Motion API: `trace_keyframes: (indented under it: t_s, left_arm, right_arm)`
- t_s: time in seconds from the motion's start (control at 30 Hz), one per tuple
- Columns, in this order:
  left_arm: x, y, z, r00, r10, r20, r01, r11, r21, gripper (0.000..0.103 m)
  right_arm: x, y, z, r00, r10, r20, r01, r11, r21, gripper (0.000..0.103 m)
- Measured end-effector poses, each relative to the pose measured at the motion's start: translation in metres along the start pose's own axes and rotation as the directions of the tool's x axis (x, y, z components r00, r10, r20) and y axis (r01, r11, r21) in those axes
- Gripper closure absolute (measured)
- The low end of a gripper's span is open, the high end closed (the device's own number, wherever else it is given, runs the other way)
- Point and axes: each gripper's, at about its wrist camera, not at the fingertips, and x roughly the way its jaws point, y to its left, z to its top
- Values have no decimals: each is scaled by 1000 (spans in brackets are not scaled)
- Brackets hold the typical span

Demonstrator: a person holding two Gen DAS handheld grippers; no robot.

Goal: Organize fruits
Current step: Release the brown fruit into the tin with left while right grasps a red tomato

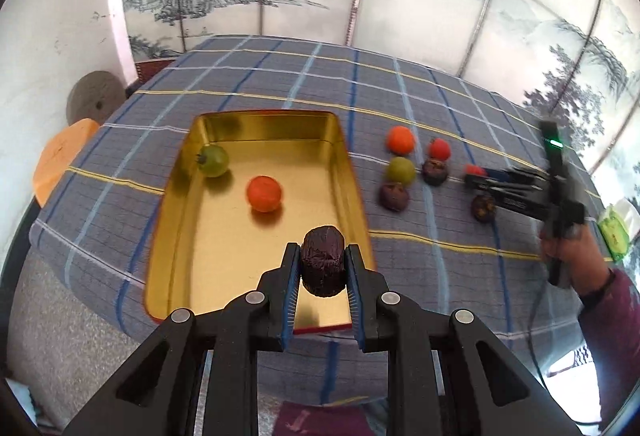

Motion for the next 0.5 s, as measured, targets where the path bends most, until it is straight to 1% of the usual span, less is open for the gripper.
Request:
trace_keyframes:
  t_s: [0.1,0.2,0.33,0.5]
  left_arm:
    - [8,13,0,999,41,3,-41,999,-6,80]
    - [23,24,0,996,87,-15,-87,996,-3,80]
    - [39,37,1,993,118,-26,-119,993,-4,80]
    - [53,41,4,987,160,-28,-160,987,26,80]
  right_arm:
    - [-20,-17,-23,999,-21,38,18,996,84,75]
    - [-39,-30,-45,998,-46,53,38,990,139,75]
    - [-60,-40,-64,995,-80,66,67,982,174,75]
    - [-76,-45,-74,991,-105,81,88,977,193,75]
